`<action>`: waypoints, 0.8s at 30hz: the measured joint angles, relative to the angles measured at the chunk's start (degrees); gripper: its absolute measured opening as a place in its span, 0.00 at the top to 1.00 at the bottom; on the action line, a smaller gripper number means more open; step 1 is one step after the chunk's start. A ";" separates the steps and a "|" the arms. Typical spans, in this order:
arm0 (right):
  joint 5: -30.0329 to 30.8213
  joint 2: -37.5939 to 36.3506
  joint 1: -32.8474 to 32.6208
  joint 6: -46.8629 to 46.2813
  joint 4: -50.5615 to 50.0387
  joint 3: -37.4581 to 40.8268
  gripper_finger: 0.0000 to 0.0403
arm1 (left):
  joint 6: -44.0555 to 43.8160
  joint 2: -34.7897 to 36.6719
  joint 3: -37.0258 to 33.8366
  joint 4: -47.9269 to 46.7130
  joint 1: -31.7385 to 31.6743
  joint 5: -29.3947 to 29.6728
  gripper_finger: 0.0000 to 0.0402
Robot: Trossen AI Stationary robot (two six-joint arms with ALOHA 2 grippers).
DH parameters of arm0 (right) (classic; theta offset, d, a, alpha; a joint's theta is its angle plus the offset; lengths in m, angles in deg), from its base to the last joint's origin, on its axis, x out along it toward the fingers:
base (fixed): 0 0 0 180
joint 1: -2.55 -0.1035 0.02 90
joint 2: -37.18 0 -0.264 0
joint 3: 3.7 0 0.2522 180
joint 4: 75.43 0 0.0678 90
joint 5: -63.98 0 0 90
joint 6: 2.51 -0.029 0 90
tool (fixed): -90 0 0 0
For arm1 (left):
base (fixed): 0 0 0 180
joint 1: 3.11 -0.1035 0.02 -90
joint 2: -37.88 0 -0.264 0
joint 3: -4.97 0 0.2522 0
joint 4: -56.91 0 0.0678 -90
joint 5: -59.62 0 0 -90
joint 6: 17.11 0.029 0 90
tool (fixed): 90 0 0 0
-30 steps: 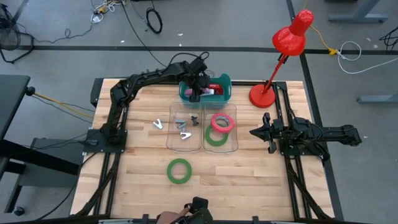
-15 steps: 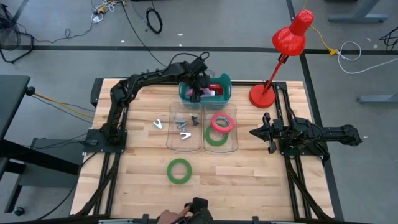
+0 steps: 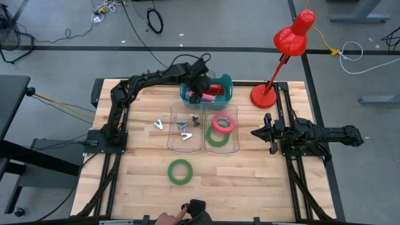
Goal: Pick and place Stapler, Stapler remover, tape
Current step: Put the blue staple remover into the left transparent bin
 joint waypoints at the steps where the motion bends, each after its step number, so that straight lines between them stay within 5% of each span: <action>1: 0.00 0.01 -0.02 0.00 0.01 0.00 0.98 | -0.44 0.09 0.00 -0.85 0.02 0.02 0.40; 24: 0.00 0.01 0.01 0.00 0.02 0.00 0.98 | -8.45 10.14 -0.02 -6.40 -0.30 1.98 0.41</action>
